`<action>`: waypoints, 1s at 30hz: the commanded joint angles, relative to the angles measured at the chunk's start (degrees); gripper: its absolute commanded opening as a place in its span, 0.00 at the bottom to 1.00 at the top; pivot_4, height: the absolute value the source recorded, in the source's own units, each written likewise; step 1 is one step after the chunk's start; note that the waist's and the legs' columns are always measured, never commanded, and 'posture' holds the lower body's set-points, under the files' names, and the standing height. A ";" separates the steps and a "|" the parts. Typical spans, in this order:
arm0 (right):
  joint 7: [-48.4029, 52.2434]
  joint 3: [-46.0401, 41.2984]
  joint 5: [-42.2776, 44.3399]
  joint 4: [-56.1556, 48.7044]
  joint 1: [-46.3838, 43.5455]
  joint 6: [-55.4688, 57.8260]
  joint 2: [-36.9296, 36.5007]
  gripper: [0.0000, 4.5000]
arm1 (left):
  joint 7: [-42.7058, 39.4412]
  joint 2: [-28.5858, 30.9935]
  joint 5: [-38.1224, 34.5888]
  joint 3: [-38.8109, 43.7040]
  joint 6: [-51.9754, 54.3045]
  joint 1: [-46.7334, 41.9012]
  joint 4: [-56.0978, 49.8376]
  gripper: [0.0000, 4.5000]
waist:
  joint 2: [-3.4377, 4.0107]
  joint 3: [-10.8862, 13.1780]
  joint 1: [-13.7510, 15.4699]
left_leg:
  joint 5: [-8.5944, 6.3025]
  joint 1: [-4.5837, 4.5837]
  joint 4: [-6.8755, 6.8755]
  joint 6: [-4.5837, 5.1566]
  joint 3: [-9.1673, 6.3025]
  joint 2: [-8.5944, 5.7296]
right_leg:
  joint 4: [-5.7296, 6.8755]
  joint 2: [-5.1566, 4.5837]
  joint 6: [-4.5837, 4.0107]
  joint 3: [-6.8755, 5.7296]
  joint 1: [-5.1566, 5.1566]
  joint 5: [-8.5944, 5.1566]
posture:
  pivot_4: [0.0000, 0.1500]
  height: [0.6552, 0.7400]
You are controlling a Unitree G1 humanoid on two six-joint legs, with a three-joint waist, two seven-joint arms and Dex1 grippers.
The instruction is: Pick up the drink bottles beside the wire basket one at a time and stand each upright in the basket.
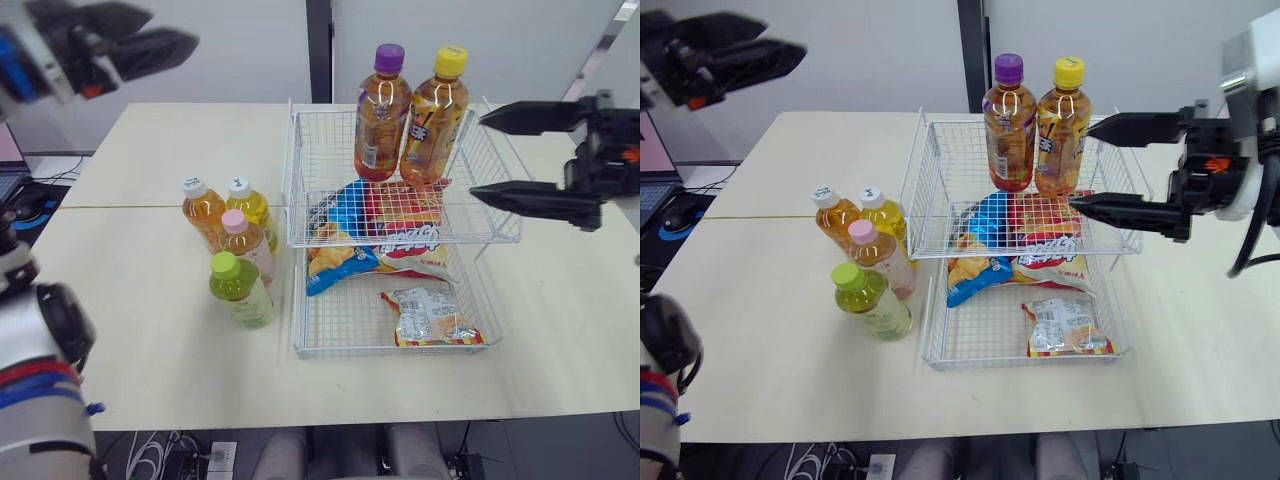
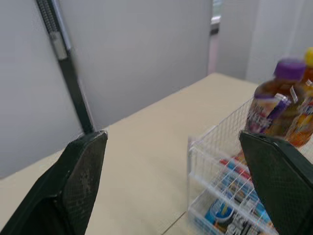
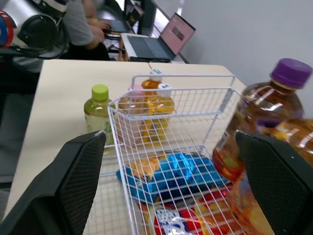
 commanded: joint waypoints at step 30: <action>1.22 4.05 -4.34 -1.78 -6.44 1.48 5.12 1.00 | 34.76 -23.58 -4.34 6.55 -7.37 31.12 -23.28 0.99 | -0.12 -0.08 1.84 | 0.00 0.05 0.00 -0.01 -0.03 -0.02 | -0.07 -0.07 -0.09 -0.06 0.09 0.09 | 1.00 1.00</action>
